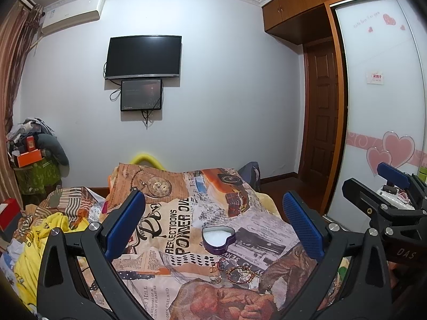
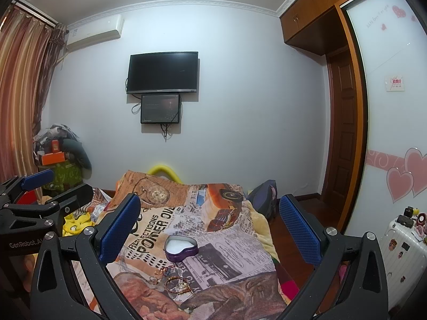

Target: Organize jewelry

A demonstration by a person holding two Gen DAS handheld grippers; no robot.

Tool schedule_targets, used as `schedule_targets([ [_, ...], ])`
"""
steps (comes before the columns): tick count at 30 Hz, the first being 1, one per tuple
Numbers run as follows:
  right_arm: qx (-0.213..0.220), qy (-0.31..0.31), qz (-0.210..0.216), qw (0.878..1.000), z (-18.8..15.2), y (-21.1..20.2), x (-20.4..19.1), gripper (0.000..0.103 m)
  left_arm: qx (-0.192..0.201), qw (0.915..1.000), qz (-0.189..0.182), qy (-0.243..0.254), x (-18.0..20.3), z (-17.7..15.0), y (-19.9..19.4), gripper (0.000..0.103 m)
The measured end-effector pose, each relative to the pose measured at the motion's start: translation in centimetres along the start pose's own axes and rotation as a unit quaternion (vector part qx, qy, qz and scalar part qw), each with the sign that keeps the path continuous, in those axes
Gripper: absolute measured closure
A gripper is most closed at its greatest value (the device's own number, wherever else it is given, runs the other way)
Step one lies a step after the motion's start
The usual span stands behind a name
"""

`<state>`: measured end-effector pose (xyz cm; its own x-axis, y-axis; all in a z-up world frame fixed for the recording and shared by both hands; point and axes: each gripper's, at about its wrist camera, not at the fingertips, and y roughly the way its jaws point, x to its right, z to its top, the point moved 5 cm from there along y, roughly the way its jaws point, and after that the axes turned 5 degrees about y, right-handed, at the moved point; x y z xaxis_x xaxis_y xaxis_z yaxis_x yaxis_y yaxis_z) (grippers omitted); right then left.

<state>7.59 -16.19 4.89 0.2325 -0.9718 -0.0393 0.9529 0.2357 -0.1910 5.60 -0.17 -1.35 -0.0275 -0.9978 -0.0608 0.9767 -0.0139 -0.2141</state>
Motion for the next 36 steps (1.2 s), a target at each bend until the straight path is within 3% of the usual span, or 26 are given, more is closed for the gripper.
schedule_targets([
  [36,-0.003,0.000,0.000,1.000,-0.06,-0.05,0.09,0.000,-0.007,1.0000,0.001,-0.004,0.04,-0.68,0.59,0.000],
])
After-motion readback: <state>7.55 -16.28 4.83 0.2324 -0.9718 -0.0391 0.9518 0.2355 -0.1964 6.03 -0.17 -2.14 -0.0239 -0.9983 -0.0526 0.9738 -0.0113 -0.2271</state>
